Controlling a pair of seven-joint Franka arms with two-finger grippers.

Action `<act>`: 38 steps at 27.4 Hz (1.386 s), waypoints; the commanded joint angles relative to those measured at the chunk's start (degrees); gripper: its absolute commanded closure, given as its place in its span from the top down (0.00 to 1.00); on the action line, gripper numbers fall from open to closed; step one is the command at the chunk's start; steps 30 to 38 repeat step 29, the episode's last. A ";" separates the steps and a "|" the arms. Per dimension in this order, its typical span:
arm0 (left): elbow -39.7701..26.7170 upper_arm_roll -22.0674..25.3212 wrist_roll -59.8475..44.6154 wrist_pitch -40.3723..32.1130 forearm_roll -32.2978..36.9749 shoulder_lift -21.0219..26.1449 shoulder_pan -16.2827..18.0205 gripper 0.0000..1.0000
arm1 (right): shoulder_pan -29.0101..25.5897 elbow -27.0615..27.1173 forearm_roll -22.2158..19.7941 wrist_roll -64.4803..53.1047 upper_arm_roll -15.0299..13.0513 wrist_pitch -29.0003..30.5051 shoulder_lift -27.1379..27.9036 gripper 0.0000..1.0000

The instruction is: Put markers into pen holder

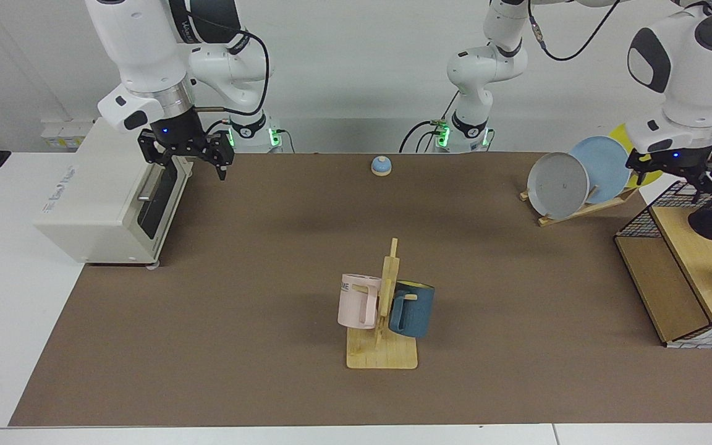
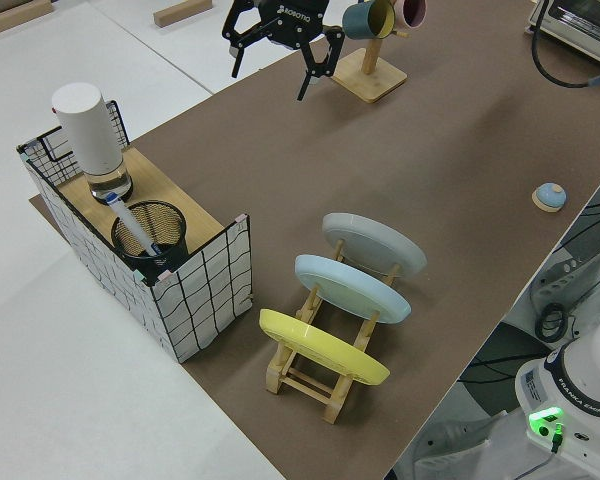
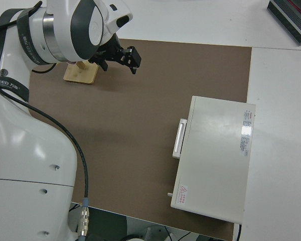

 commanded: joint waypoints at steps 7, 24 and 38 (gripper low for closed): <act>0.27 1.26 -27.03 -7.12 -14.15 -2.71 -7.58 1.00 | -0.37 -0.66 0.02 -0.92 0.19 0.00 -0.51 1.00; 0.18 3.20 -48.50 -9.95 -18.48 -5.78 -16.19 1.00 | -0.37 -0.74 -0.07 -0.92 0.19 0.00 -0.51 1.00; 0.09 3.82 -48.50 -9.33 -18.65 -6.22 -16.37 1.00 | -0.37 -0.74 0.02 -0.92 0.19 0.00 -0.51 1.00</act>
